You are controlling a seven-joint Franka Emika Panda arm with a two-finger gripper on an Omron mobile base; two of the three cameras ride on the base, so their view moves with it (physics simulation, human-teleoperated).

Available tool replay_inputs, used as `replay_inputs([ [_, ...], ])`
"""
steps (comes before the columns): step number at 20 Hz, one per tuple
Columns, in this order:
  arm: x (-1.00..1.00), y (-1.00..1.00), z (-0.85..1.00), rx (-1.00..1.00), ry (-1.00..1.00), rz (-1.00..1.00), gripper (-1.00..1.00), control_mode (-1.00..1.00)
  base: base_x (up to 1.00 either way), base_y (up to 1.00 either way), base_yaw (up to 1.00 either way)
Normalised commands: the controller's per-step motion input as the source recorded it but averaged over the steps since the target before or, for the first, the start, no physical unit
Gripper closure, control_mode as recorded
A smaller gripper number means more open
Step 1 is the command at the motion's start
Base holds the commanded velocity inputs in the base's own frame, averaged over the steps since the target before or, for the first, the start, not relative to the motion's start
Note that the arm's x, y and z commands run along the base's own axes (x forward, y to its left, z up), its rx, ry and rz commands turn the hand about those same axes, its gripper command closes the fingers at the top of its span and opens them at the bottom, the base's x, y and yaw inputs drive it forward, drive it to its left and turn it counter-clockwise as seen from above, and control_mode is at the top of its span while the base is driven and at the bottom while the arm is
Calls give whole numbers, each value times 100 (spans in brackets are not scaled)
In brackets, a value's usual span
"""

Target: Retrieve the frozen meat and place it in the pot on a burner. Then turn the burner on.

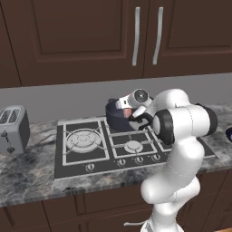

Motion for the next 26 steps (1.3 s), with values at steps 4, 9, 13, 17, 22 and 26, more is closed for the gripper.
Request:
replay_inputs([
  [4,-47,0,16,0,-3,0,-100,-100,0,0,0],
  [9,-57,0,26,0,0,0,-100,-100,0,0,0],
  [13,-71,0,20,0,-2,0,-100,-100,0,0,0],
  [17,-65,0,25,0,-1,0,-100,-100,0,0,0],
  [22,-67,0,31,0,0,0,-100,-100,0,0,0],
  [26,-63,0,44,0,0,0,-100,-100,0,0,0],
])
